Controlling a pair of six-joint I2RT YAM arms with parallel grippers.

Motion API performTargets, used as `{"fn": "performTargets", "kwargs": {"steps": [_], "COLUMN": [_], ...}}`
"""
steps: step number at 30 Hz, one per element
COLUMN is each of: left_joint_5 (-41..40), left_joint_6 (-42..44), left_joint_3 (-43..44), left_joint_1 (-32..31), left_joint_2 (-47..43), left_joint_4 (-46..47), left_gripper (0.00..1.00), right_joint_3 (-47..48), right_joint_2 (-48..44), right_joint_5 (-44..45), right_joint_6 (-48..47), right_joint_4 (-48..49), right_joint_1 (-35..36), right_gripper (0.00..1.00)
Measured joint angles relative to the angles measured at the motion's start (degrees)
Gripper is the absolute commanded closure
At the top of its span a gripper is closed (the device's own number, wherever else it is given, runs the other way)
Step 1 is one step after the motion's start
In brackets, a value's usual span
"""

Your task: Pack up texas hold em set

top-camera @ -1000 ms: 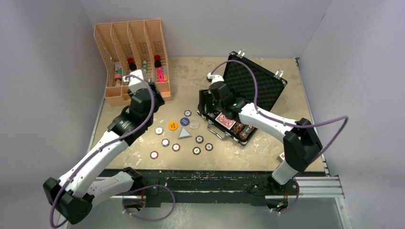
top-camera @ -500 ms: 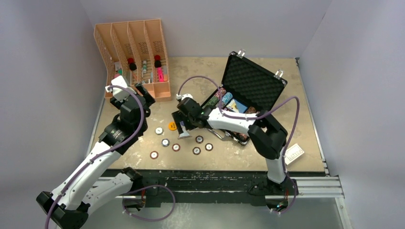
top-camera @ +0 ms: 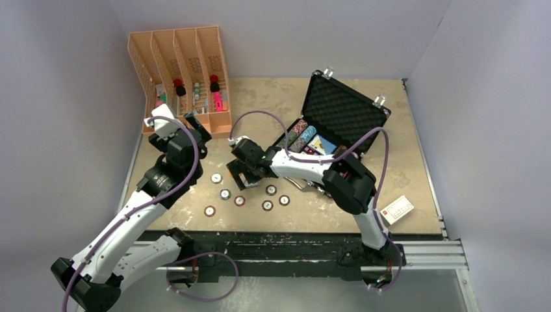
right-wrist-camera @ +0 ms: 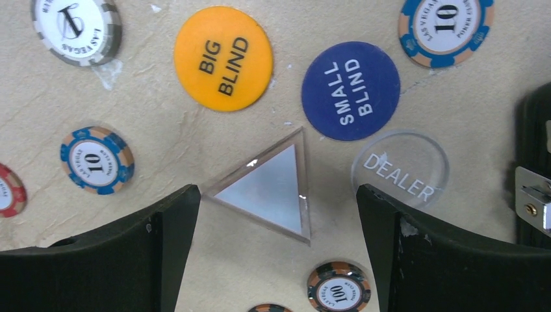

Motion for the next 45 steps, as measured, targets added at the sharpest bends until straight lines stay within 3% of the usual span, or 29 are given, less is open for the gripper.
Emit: {"fn": "performTargets", "kwargs": {"steps": [11, 16, 28, 34, 45], "left_joint_5": [-0.22, -0.24, -0.46, -0.48, -0.61], "left_joint_6": [0.00, 0.00, -0.02, -0.02, -0.02], "left_joint_3": [0.00, 0.00, 0.00, 0.00, 0.00], "left_joint_1": [0.00, 0.00, 0.00, 0.00, 0.00], "left_joint_2": [0.00, 0.00, 0.00, 0.00, 0.04], "left_joint_4": [-0.02, -0.02, -0.04, -0.04, -0.04], "left_gripper": [0.24, 0.24, 0.24, 0.24, 0.24], "right_joint_3": [3.26, 4.35, 6.10, 7.34, 3.63], "right_joint_2": [2.38, 3.39, 4.44, 5.20, 0.00], "right_joint_5": [-0.07, 1.49, 2.91, 4.15, 8.68], "right_joint_6": [-1.86, -2.25, -0.33, 1.57, 2.93], "right_joint_4": [-2.29, -3.67, -5.99, -6.86, -5.84], "right_joint_1": [1.29, 2.64, 3.61, 3.61, 3.52], "right_gripper": [0.09, 0.18, 0.26, 0.42, 0.45]}}
